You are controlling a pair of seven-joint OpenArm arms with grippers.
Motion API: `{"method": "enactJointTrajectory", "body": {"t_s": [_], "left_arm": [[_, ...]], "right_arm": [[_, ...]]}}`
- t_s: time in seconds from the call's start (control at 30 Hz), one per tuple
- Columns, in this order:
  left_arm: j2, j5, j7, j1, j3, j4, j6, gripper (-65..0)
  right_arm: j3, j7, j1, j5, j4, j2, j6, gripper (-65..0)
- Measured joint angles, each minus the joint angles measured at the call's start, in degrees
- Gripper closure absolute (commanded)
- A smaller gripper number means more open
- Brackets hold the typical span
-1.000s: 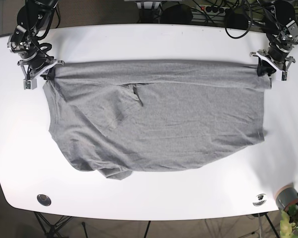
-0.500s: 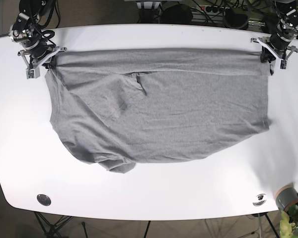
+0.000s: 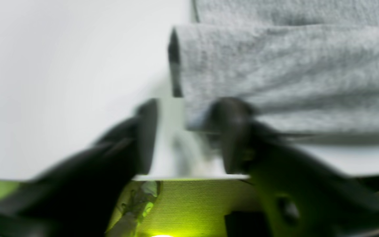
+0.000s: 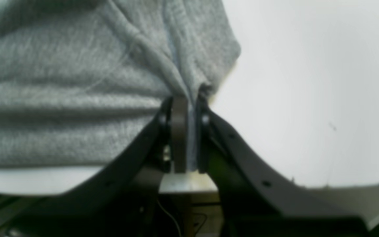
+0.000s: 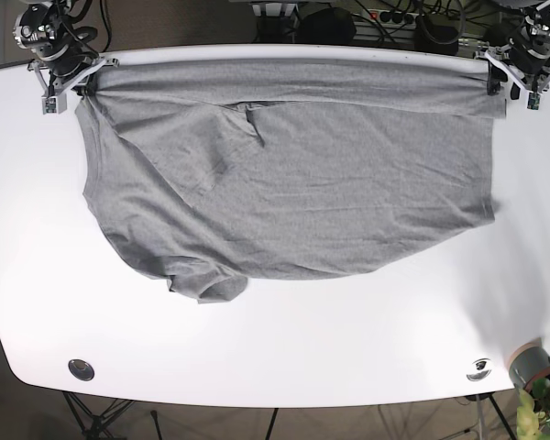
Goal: Fold the T-shirt properly
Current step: 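Pull the held edge taut with both grippers to smooth the shirt, then release the edge and move both grippers to the shirt's middle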
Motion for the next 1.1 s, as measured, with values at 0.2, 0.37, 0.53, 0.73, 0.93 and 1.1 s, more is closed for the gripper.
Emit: {"method": "enactJointTrajectory", "body": {"t_s": [0.2, 0.37, 0.53, 0.73, 0.93, 1.1], "left_arm": [[-0.20, 0.13, 0.13, 1.97, -0.02, 2.82, 0.00, -35.0], [-0.04, 0.13, 0.35, 2.23, -0.13, 4.31, 0.00, -35.1], [-0.11, -0.04, 0.33, 1.97, -0.11, 7.85, 0.02, -35.1], [-0.15, -0.24, 0.33, -1.99, 0.00, 9.55, 0.00, -35.1], [-0.02, 0.33, 0.74, -8.26, 0.02, 9.46, -0.02, -35.1], [-0.13, 0.37, 0.44, -13.18, 0.22, 9.44, 0.00, -35.1]], "right_arm": [[0.37, 0.04, -0.74, -0.07, 0.50, 0.00, 0.00, -6.0], [0.26, -0.83, -1.53, -0.68, 3.72, -0.02, -0.07, -29.3], [0.39, -0.50, -1.31, -0.74, 8.33, -1.68, -0.39, -54.2], [0.15, -1.03, 0.59, -0.87, 10.80, -2.08, -0.02, -56.6], [0.07, -2.16, 6.84, -0.83, 10.08, -1.31, -0.37, -56.6], [0.09, -4.70, 11.91, -1.14, 7.89, 0.04, -0.44, -56.6]]}}
